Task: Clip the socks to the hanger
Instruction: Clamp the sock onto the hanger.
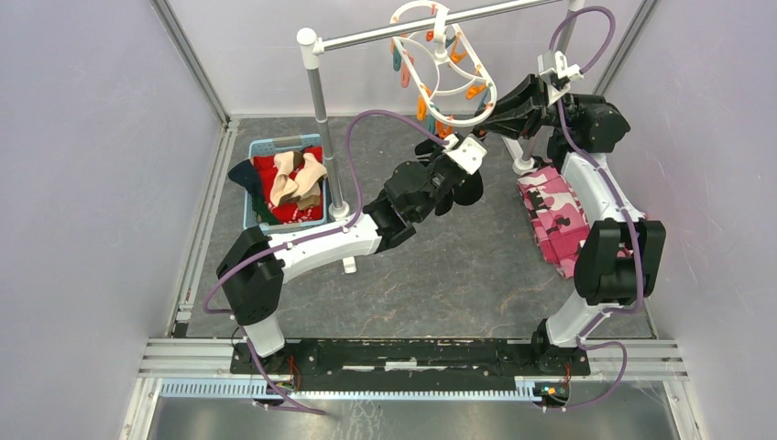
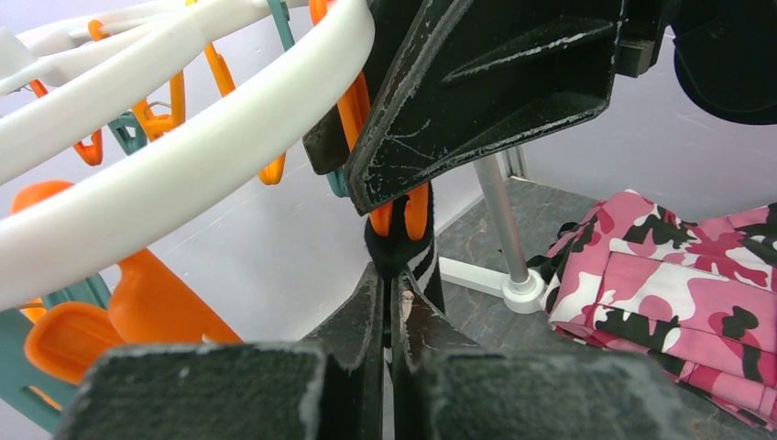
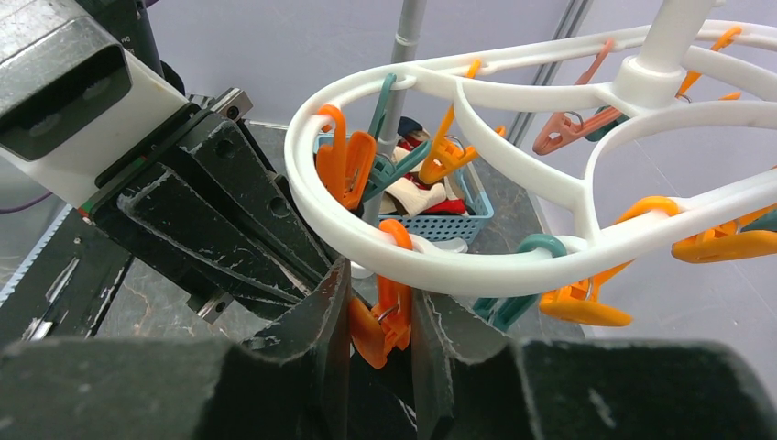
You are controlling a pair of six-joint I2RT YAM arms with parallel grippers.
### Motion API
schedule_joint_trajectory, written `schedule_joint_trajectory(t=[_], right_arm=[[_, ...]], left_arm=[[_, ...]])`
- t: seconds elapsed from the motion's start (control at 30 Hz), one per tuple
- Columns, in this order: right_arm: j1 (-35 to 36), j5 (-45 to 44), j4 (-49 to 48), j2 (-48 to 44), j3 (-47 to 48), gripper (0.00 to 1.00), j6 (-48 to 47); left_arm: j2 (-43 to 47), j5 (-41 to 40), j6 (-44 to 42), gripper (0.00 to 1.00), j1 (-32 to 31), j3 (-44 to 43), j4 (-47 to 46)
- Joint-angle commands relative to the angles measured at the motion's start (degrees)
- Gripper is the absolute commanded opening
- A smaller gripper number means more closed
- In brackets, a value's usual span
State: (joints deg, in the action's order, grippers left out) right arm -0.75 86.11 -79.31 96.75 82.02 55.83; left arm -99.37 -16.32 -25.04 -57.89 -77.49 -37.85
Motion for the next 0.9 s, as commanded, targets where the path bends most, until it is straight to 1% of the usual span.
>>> schedule_joint_trajectory(t=[0.0, 0.23, 0.43, 0.7, 0.87], right_arm=[[0.44, 2.37, -7.3, 0.7, 0.58, 0.04, 3.67], [0.46, 2.44, -12.06, 1.86, 2.46, 0.04, 8.85], [0.45, 2.41, -11.93, 1.49, 2.84, 0.04, 8.86], [0.47, 2.42, -12.1, 1.25, 2.09, 0.04, 8.93], [0.41, 2.47, -12.1, 1.25, 2.01, 0.03, 8.9]], left_arm=[[3.17, 2.39, 4.46, 0.02, -0.29, -1.07, -2.99], [3.75, 2.55, 4.77, 0.02, -0.29, -0.73, -0.48], [4.36, 0.75, 3.35, 0.02, -0.27, 2.37, 0.14], [4.03, 0.23, -3.61, 0.02, -0.21, 2.07, 1.37], [4.07, 1.62, -6.98, 0.02, -0.21, 1.6, 1.46]])
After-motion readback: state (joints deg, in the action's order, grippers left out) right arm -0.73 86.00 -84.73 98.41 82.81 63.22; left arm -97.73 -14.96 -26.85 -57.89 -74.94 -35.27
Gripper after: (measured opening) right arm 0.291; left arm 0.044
